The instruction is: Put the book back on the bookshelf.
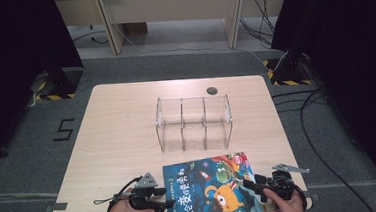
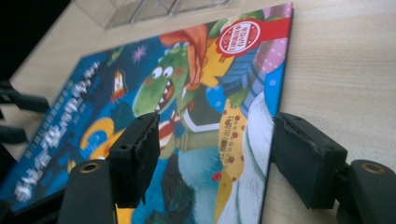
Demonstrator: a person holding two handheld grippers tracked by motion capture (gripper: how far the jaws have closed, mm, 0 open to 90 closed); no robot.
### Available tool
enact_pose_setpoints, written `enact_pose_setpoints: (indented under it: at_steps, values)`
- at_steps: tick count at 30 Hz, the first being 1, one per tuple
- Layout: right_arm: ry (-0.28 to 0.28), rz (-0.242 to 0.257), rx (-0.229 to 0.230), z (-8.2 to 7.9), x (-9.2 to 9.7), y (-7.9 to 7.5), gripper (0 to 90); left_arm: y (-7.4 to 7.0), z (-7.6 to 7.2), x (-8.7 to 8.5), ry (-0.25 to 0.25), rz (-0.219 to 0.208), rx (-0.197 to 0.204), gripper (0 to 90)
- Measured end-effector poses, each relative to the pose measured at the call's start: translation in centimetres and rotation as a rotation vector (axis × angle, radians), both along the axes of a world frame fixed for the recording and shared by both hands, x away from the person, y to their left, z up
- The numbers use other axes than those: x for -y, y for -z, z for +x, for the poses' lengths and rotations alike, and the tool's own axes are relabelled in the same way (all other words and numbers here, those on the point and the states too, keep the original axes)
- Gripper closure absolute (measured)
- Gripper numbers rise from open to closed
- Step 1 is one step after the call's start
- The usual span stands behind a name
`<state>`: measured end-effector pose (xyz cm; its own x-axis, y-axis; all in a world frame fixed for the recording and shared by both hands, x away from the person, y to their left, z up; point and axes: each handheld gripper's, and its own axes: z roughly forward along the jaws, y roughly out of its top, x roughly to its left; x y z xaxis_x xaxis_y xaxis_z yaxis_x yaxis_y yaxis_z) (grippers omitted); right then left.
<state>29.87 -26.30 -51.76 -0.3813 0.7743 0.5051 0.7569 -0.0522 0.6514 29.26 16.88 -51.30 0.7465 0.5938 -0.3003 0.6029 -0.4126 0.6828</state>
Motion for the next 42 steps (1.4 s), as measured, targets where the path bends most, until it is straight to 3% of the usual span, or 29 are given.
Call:
enact_pose_setpoints:
  at_steps: [1, 2, 6, 7, 9, 10, 11, 14, 16, 17, 18, 19, 20, 21, 22, 23, 24, 31, 35, 42]
  values:
    - [0.000, 0.000, 0.000, 0.0, 0.0, 0.0, 33.2, 0.0, 0.0, 0.0, 0.000, 0.000, 0.000, 41.7]
    - [0.031, 0.043, -0.011, -0.1, 0.2, 0.2, 32.9, 0.1, 0.0, -0.1, -0.009, -0.012, -0.006, 42.0]
    - [0.047, 0.080, -0.036, -0.2, 0.5, 0.2, 32.9, 0.1, 0.0, 0.1, -0.009, -0.001, 0.011, 42.6]
    - [0.070, 0.125, -0.053, -0.4, 0.7, 0.4, 33.4, 0.1, -0.1, 0.1, -0.014, -0.002, 0.015, 42.6]
    - [0.074, 0.141, -0.062, -0.4, 0.8, 0.4, 33.5, 0.1, -0.1, 0.1, -0.015, -0.005, 0.016, 42.7]
    - [0.102, 0.194, -0.085, -0.6, 1.0, 0.6, 36.0, 0.1, -0.1, 0.0, -0.019, -0.010, 0.014, 42.9]
    - [0.107, 0.192, -0.090, -0.6, 1.1, 0.6, 39.2, 0.1, 0.0, 0.0, -0.018, -0.013, 0.008, 42.9]
    - [0.106, 0.232, -0.109, -0.7, 1.3, 0.8, 41.0, 0.2, 0.0, -0.1, -0.023, -0.024, 0.006, 43.7]
    - [0.105, 0.299, -0.114, -0.8, 1.9, 0.8, 52.8, 0.2, 0.1, -0.2, -0.025, -0.031, -0.001, 44.0]
    - [0.078, 0.329, -0.129, -0.8, 1.7, 1.0, 56.9, 0.3, 0.2, -0.1, -0.029, -0.040, 0.001, 44.6]
    - [0.078, 0.329, -0.129, -0.8, 1.7, 1.0, 56.9, 0.3, 0.2, -0.1, -0.029, -0.040, 0.001, 44.3]
    - [0.033, 0.372, -0.145, -0.9, 1.3, 1.2, 60.2, 0.3, 0.2, -0.1, -0.026, -0.037, 0.004, 44.3]
    - [0.012, 0.362, -0.137, -1.0, 0.9, 1.1, 61.7, 0.3, 0.2, -0.1, -0.025, -0.034, 0.007, 45.9]
    - [-0.002, 0.331, -0.105, -1.0, 0.6, 0.7, 61.3, 0.3, 0.2, -0.2, -0.027, -0.032, 0.011, 45.9]
    - [-0.054, 0.299, -0.050, -1.0, 0.6, -0.3, 61.6, 0.4, 0.4, -0.3, -0.031, -0.042, 0.009, 49.1]
    - [-0.054, 0.299, -0.050, -1.0, 0.6, -0.3, 61.6, 0.4, 0.4, -0.3, -0.031, -0.042, 0.009, 49.3]
    - [-0.090, 0.271, -0.026, -1.2, 0.8, -0.5, 60.7, 0.5, 0.5, -0.4, -0.037, -0.063, -0.003, 49.3]
    - [-0.121, 0.238, -0.001, -1.2, 1.0, -0.1, 58.6, 0.6, 0.5, -0.3, -0.030, -0.062, 0.011, 47.7]
    - [-0.155, 0.203, 0.067, -1.3, 0.8, -0.9, 57.9, 0.7, 0.6, -0.2, -0.040, -0.055, 0.044, 44.4]
    - [-0.167, 0.162, 0.118, -1.2, 0.6, -1.4, 56.3, 0.7, 0.6, -0.4, -0.044, -0.071, 0.030, 41.8]
